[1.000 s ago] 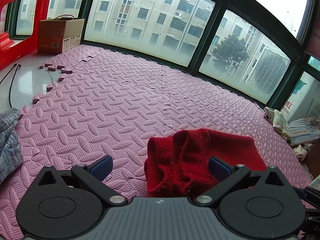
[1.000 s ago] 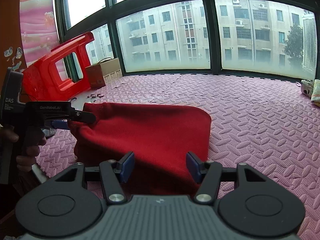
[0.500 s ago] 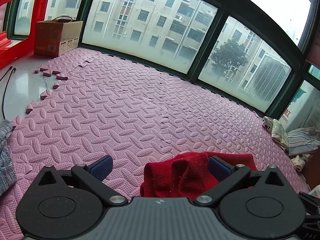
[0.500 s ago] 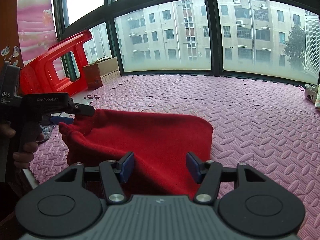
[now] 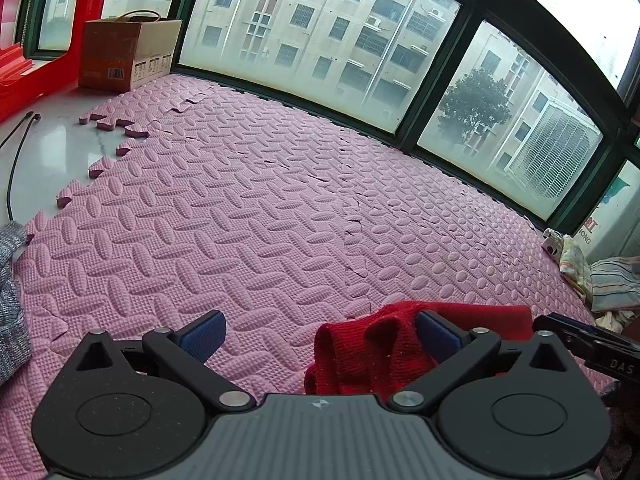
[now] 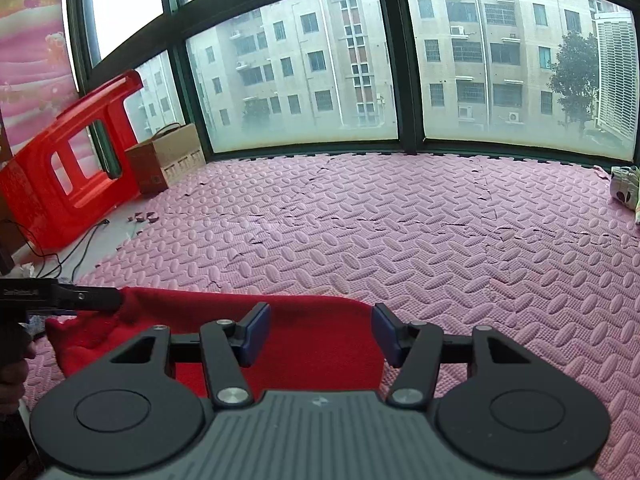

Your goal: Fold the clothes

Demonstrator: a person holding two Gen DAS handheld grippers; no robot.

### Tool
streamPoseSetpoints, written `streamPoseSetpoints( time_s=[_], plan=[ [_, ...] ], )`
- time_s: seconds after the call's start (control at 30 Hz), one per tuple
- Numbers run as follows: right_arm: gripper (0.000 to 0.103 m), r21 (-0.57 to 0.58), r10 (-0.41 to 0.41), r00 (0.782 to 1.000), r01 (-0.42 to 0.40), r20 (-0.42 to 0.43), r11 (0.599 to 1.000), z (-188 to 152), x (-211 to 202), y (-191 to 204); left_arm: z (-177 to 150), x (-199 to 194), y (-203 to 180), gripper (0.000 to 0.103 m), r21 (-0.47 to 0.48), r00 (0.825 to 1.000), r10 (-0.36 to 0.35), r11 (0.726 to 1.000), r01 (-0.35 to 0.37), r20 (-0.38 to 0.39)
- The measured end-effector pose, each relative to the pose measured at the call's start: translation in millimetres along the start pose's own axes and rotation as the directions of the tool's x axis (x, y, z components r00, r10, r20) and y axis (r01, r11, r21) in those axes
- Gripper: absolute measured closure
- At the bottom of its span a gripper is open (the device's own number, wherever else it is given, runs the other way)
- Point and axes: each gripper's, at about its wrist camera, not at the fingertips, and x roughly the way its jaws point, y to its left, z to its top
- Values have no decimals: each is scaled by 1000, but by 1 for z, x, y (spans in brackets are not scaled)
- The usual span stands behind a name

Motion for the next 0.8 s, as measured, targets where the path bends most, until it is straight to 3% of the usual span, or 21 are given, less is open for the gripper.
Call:
streamPoseSetpoints(
  time_s=[0.1, 0.2, 0.37, 0.57, 0.8],
  plan=[
    [46, -21, -14, 999, 13, -38, 1000, -4, 13, 1, 0, 0, 0, 0, 0, 1000, -1, 1000, 1, -5],
    [46, -96, -30, 1000, 29, -7, 995, -7, 3, 17, 0, -1, 0, 0, 9, 1000, -2, 1000, 2, -3],
    [46, -170, 73, 997, -68, 25, 983, -10, -20, 56, 1, -2, -1, 0, 11, 1000, 0, 1000, 0, -3],
    [46, -203, 220, 975, -212, 17, 956, -13, -26, 102, 1, -3, 0, 0, 2, 1000, 1, 1000, -1, -7],
    [47, -268, 239, 970, -242, -42, 933, -29, -10, 136, 0, -1, 3, 0, -7, 1000, -2, 1000, 2, -21]
  ],
)
